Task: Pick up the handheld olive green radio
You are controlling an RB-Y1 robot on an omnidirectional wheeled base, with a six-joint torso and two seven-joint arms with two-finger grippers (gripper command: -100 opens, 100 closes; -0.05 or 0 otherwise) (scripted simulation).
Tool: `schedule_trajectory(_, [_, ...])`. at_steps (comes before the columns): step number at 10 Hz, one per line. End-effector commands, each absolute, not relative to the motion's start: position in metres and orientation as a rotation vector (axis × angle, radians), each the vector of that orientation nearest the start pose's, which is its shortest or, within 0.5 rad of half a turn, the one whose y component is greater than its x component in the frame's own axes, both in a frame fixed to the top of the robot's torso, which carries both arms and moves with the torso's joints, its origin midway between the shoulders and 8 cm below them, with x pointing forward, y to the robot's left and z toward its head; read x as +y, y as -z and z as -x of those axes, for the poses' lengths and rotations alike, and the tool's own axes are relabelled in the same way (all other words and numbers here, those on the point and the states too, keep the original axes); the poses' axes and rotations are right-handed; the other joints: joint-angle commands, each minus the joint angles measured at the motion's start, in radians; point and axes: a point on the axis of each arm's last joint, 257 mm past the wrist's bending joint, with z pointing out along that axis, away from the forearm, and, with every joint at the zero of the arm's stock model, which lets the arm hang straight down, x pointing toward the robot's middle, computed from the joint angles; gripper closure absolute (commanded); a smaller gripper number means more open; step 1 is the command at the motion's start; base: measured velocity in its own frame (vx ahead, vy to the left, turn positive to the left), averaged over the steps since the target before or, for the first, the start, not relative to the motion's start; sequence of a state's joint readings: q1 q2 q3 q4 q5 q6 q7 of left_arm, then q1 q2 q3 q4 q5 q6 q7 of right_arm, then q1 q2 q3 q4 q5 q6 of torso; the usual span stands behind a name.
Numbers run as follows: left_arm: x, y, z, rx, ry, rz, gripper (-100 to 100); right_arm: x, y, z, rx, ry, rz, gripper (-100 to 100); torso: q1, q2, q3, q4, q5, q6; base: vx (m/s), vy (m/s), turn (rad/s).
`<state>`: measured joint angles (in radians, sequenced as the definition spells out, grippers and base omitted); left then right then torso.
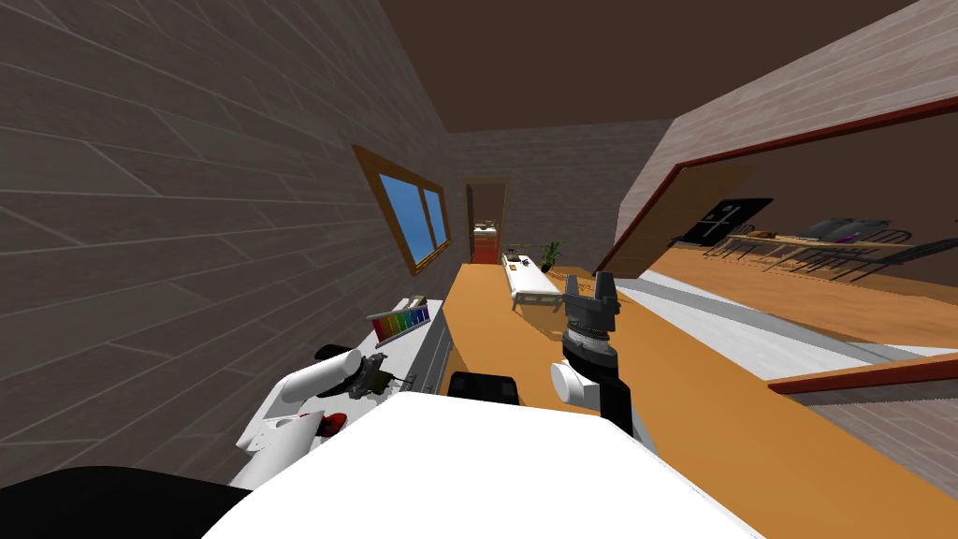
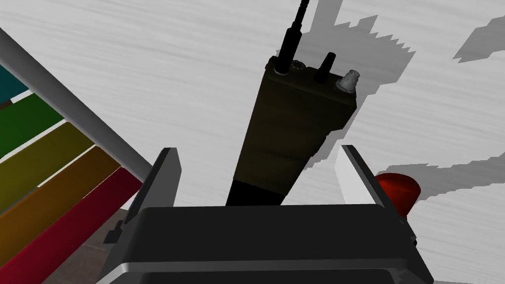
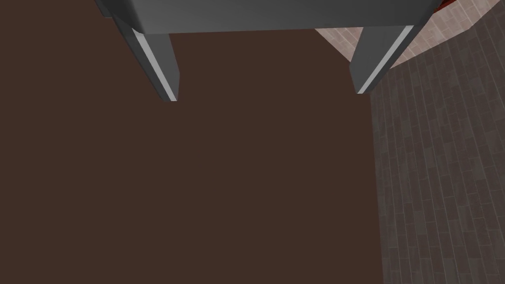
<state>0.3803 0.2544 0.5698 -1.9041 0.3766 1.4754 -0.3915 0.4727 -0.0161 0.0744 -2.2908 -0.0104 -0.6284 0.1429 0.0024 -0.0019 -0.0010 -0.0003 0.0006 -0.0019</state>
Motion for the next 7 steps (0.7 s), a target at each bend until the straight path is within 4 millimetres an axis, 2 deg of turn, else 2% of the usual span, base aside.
schedule_trajectory(1, [0.485, 0.418, -0.167, 1.907, 0.023, 2.253, -100, -0.249, -0.059, -0.322, 0.53, -1.292, -0.486, 0, 0.0, 0.0, 0.0, 0.0, 0.0, 0.0, 0.007, 0.03, -0.122])
schedule_trajectory(5, [0.469, 0.432, -0.129, 1.992, -0.021, 2.376, -100, -0.249, -0.059, -0.322, 0.53, -1.292, -0.486, 0, 0.002, 0.0, 0.0, 0.0, 0.001, 0.0, 0.01, 0.056, -0.128])
schedule_trajectory(6, [0.465, 0.435, -0.124, 2.005, -0.025, 2.395, -100, -0.249, -0.059, -0.322, 0.53, -1.292, -0.486, 0, 0.001, 0.0, 0.0, 0.0, 0.0, 0.0, 0.011, 0.031, -0.082])
schedule_trajectory(7, [0.469, 0.433, -0.13, 1.994, -0.021, 2.38, -100, -0.249, -0.059, -0.322, 0.53, -1.292, -0.486, 0, 0.0, -0.001, 0.0, 0.0, 0.0, 0.0, 0.005, 0.014, -0.017])
